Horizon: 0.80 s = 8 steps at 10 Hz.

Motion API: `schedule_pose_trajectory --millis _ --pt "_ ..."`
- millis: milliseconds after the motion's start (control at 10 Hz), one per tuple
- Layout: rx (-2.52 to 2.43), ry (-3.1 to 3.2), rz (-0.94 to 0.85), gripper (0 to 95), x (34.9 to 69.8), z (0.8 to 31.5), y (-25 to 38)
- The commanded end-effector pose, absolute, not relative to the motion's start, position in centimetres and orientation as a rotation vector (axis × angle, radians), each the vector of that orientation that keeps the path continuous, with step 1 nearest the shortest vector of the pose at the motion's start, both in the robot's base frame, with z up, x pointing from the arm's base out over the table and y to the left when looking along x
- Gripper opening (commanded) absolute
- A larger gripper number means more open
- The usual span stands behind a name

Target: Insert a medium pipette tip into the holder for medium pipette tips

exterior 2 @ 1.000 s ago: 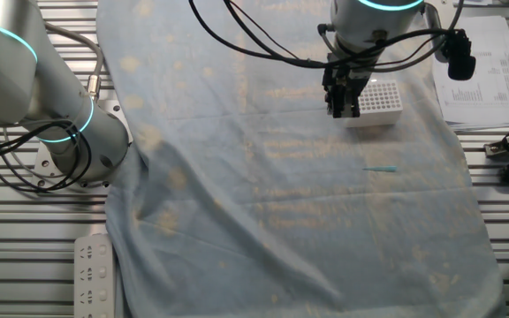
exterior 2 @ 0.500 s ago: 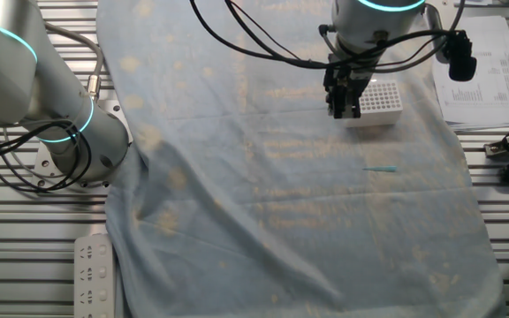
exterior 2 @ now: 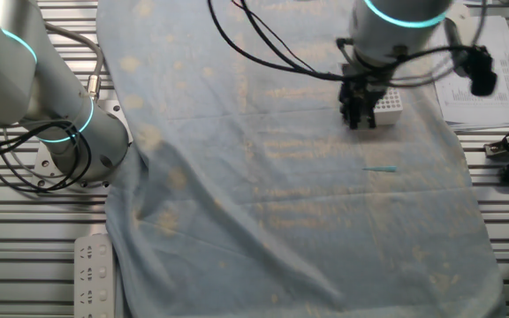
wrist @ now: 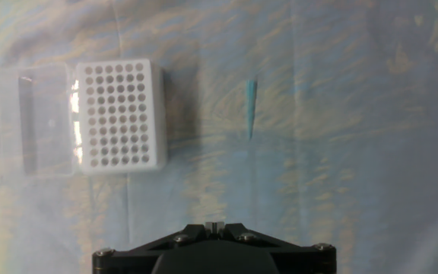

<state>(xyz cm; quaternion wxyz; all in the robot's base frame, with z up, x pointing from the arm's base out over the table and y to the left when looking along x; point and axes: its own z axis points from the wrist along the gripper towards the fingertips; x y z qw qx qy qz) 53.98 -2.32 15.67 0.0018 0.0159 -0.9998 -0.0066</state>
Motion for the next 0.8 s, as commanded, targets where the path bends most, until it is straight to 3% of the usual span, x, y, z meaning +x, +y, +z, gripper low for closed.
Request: schedule_pose_trajectory --millis 100,800 --pt "0.058 -3.13 -0.021 0.0 55.7 14.8 -3.4" --pt "0.051 -3.124 -0.019 0.0 58.8 11.2 -4.0"
